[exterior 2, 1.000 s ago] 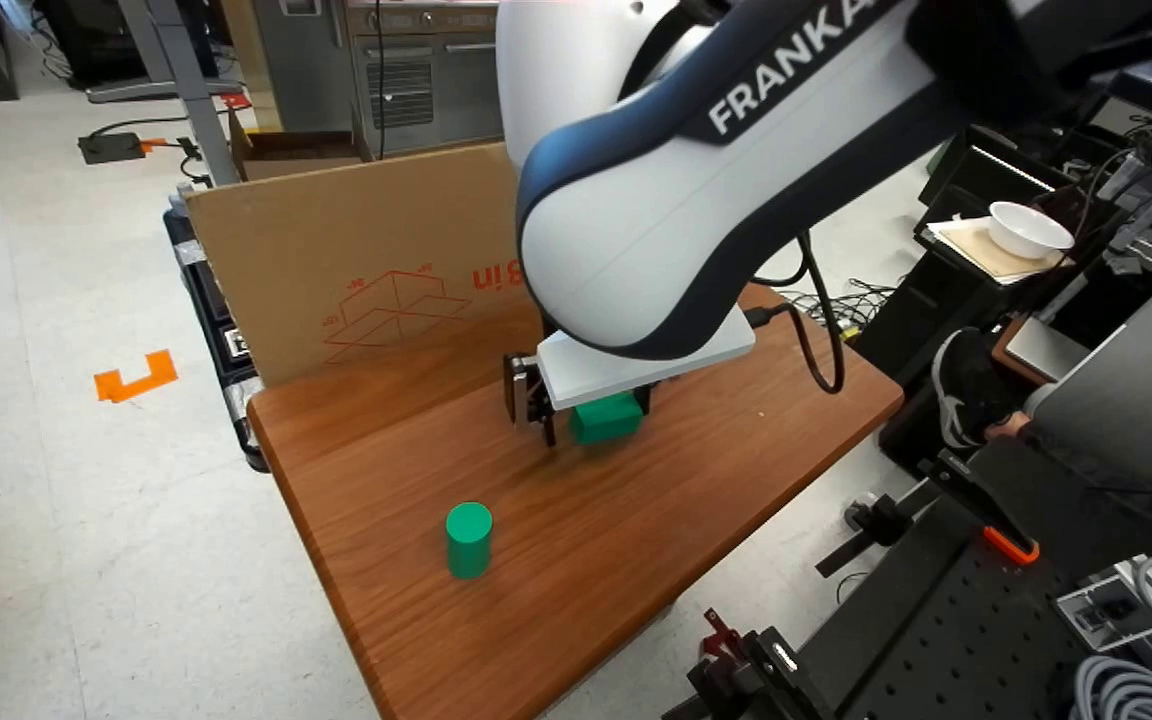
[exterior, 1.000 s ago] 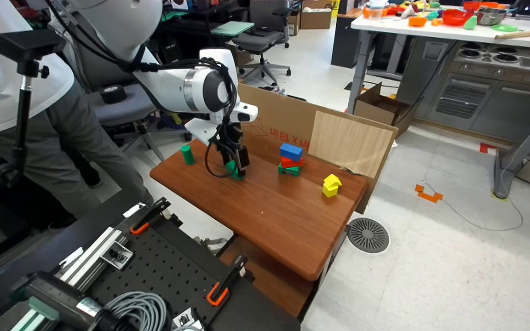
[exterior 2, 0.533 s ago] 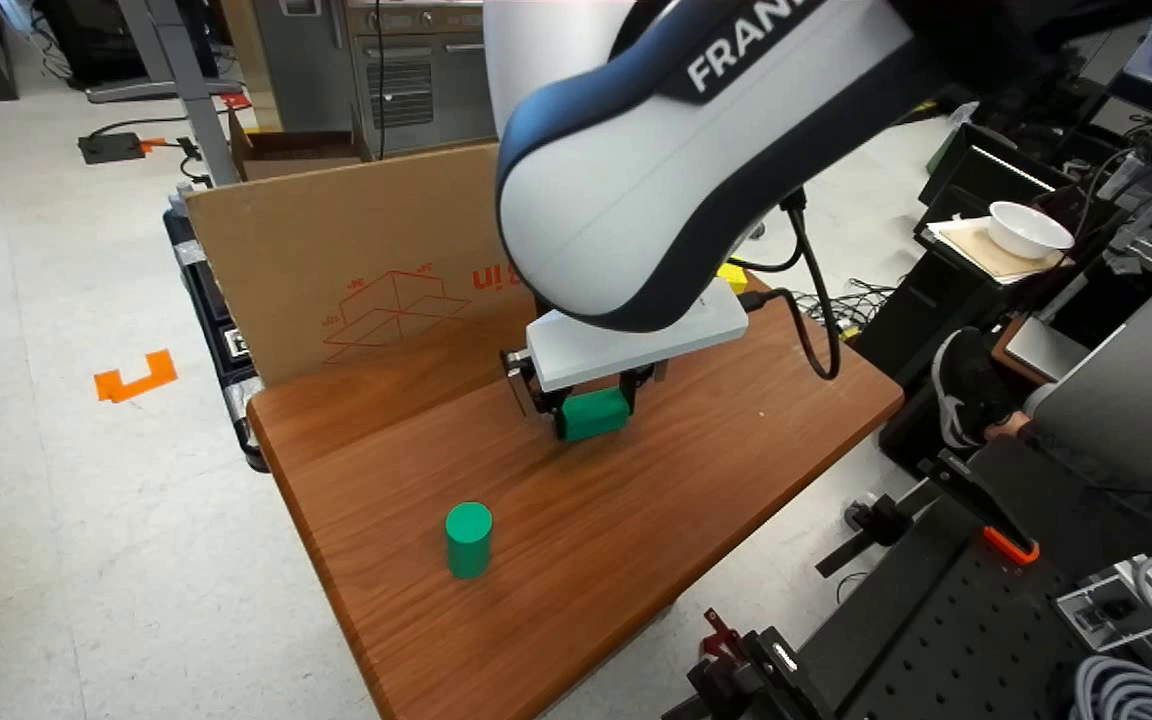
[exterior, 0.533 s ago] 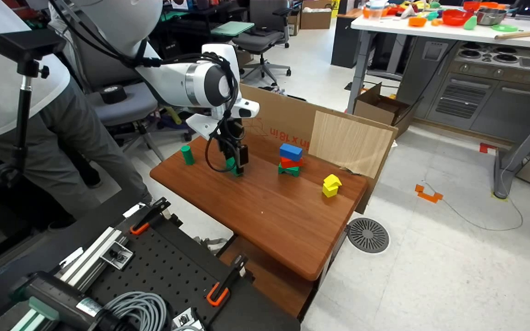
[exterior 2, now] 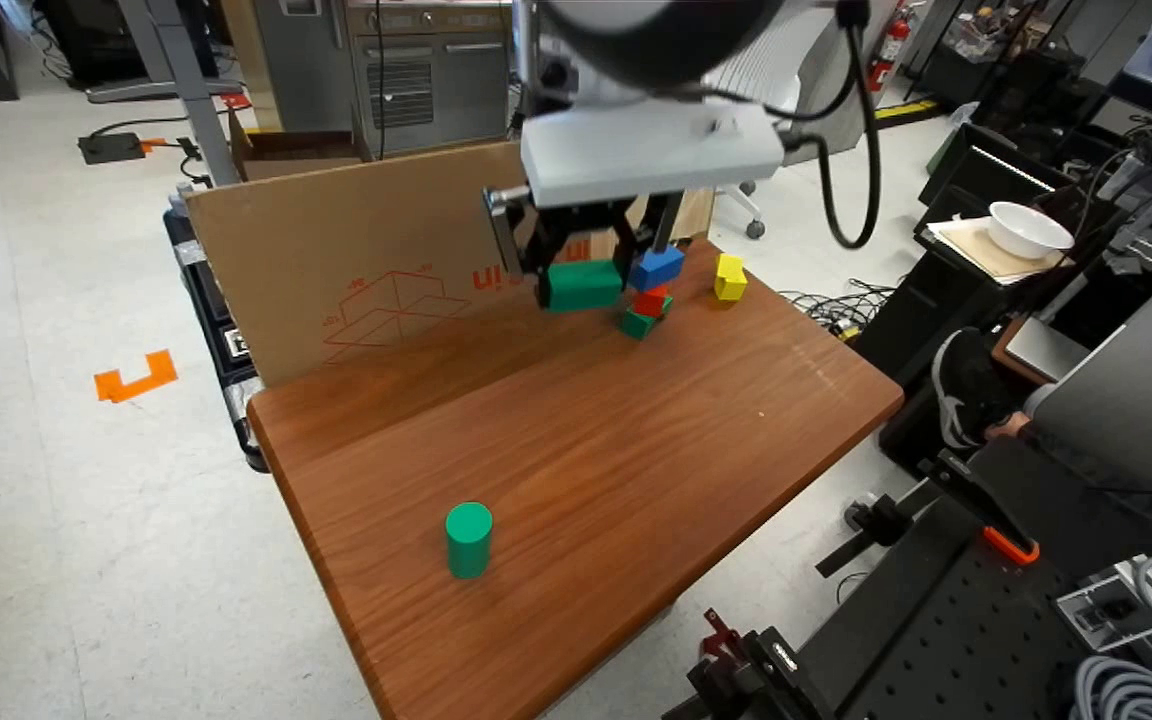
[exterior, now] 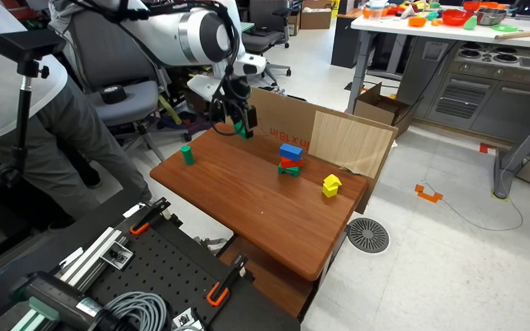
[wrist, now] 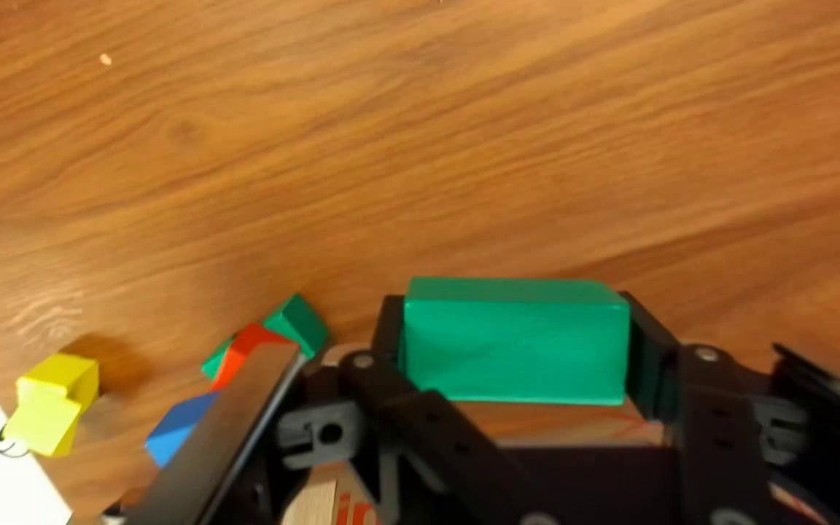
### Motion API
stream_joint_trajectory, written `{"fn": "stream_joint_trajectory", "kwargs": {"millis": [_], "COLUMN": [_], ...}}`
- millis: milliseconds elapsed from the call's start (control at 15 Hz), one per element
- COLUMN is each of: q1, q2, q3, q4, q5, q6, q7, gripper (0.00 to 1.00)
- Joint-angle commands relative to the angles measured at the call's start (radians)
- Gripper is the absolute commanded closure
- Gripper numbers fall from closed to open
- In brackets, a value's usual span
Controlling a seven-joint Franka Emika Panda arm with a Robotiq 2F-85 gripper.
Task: Move the green block in the center of the table forwards
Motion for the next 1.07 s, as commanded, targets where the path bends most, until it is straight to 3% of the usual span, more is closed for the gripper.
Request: {"fn": "stream_joint_trajectory", "kwargs": {"millis": [0, 400, 1000], "q1": [-0.005, -0.013, -0.034], "q2": [-0.145, -0.189, -0.164], "q3": [-0.019, -0.066, -0.096], "q4": [-0.035, -0.004, -0.032], "q5": [0.015, -0.030, -0.043], "q6": [-0.081, -0.194, -0.219], "q7": [-0.030, 0.073, 0.251], "gripper": [0.57, 0.57, 0.57]}}
